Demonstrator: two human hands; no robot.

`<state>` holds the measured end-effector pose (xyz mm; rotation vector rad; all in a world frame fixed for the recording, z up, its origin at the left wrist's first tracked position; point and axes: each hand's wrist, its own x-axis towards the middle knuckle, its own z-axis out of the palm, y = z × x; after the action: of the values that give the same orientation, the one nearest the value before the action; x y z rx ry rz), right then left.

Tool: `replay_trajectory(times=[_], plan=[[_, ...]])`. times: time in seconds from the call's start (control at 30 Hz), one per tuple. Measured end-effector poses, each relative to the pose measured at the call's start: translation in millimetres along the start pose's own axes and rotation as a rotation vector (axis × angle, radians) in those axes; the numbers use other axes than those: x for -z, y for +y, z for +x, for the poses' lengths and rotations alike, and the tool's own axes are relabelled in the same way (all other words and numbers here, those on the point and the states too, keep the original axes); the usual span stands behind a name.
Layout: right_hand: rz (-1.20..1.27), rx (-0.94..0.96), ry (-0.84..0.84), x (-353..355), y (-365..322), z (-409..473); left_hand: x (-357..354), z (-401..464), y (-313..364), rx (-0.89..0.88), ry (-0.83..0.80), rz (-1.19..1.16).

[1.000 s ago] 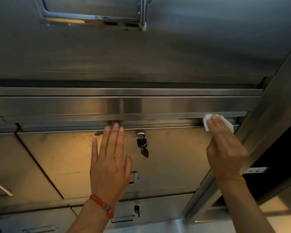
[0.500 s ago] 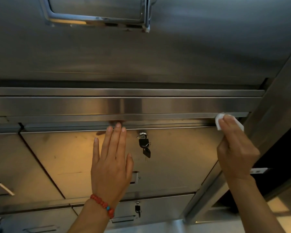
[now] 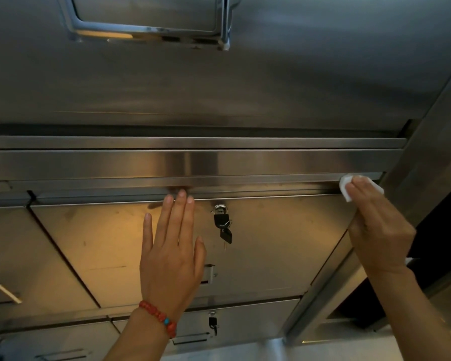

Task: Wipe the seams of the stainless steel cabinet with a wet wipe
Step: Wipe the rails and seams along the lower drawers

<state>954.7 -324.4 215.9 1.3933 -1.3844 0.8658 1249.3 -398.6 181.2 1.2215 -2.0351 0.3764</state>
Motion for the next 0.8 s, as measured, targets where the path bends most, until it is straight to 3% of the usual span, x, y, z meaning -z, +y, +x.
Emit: replay_trajectory(times=[0.17, 0.37, 0.57, 0.8], plan=[[-0.004, -0.078, 0.041, -1, -4, 0, 2, 0, 4, 0.028, -0.012, -0.021], [0.034, 0.02, -0.004, -4, -15, 0, 5, 1, 4, 0.026, -0.038, -0.027], [0.003, -0.11, 0.044, -3, -9, 2, 7, 1, 3, 0.022, -0.051, -0.022], [0.006, 0.012, 0.01, -2, -13, 3, 7, 0, 3, 0.028, -0.049, -0.019]])
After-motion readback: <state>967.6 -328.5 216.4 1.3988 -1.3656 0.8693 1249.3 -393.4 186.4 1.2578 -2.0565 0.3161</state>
